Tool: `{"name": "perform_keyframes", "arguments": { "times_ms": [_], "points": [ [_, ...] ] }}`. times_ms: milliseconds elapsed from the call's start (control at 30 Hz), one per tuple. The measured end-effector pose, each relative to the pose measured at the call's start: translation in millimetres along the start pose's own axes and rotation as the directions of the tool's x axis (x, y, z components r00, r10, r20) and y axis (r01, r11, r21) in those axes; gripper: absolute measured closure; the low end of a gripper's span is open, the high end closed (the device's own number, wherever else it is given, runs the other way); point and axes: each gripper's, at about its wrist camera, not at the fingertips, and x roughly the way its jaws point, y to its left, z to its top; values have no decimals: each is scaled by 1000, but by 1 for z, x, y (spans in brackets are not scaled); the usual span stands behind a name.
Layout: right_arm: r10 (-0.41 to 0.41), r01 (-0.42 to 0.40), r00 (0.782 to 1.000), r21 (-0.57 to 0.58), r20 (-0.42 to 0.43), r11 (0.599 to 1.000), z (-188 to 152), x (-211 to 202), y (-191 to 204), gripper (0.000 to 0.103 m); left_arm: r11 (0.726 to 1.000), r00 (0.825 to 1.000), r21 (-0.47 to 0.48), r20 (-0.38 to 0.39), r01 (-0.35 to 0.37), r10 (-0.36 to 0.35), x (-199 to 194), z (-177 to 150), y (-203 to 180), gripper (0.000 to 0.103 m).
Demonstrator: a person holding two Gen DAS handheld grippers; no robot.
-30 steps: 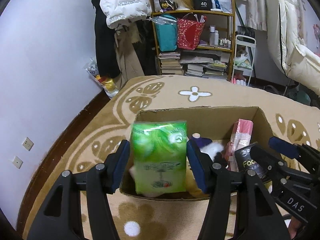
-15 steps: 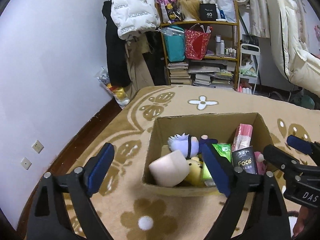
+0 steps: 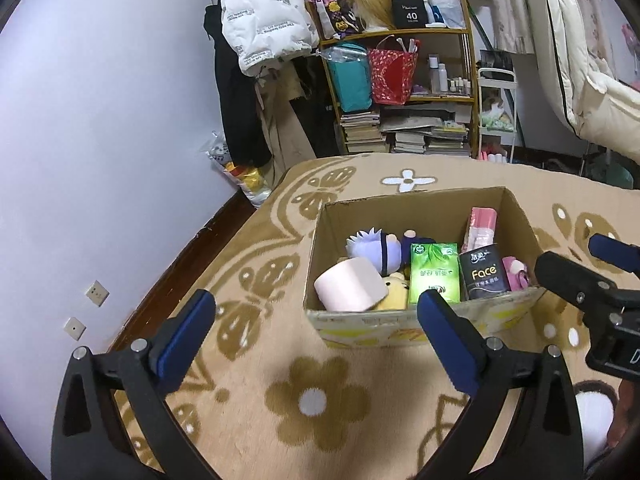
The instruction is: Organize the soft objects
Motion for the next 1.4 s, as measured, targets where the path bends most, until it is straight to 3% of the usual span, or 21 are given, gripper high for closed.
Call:
{"name": "perform_keyframes", "arguments": {
  "times_ms": [633,1000,1167,1400],
  "points": [
    [-28,28,998,-5,55,1000,-29,-58,12,2,1000,1000,-25,-2,-19,19,-51,-34,11,0],
    [-32,36,995,-31,99,999,-46,-88,14,2,997,997,-67,66,-34,39,-81,-44,26,0],
    [-47,54,993,-63,112,997,-48,-93,15,2,996,994,-84,100,-41,49,-89,-40,31,0],
    [-59,65,991,-49,121,997,-48,-92,11,2,995,994,-85,89,-57,65,-85,-41,31,0]
  ]
}}
